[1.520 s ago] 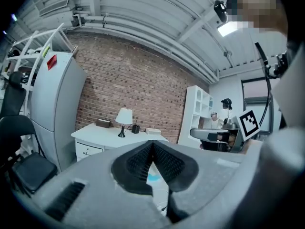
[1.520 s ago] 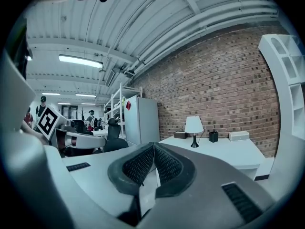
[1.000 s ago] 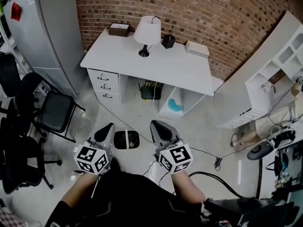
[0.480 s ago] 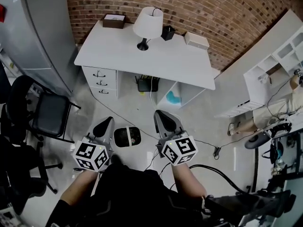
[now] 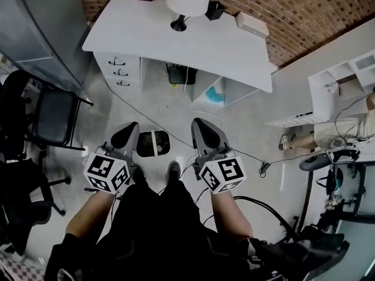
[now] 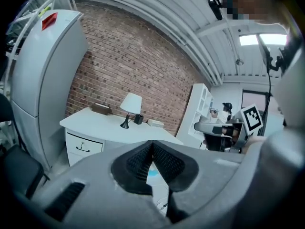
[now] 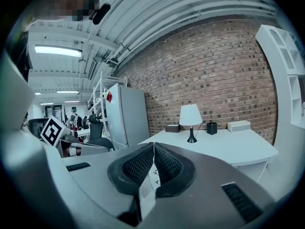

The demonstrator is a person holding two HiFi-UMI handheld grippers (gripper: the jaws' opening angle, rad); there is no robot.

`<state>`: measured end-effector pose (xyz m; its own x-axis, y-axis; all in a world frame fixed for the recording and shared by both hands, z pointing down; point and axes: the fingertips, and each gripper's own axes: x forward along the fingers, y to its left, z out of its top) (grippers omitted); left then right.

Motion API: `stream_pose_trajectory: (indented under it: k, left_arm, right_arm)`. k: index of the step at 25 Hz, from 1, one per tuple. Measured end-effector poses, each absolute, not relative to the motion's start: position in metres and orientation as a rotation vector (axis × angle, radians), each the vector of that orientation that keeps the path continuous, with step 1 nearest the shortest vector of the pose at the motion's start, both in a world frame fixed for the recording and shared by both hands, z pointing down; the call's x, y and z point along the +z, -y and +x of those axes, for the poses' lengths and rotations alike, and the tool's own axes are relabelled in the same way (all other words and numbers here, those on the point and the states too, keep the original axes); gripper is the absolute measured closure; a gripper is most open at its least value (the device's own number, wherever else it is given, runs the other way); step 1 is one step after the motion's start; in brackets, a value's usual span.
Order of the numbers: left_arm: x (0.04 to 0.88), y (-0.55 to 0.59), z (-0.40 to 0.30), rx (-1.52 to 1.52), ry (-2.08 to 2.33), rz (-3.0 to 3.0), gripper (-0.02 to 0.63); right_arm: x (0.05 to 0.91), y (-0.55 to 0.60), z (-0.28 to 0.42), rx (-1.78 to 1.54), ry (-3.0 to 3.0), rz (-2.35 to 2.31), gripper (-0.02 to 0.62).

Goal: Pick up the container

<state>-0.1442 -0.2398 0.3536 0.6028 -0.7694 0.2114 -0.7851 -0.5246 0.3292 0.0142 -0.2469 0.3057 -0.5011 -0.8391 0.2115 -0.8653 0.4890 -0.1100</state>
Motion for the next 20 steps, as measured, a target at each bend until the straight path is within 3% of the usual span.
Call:
stream_pose_trajectory:
  k: [20]
  left_arm:
    - [0.533,0.273,-0.117,0.322,1.418,2.173,0.592]
  right_arm:
    - [0.445,0.29,0.053,0.443,2.55,1.246,0.588]
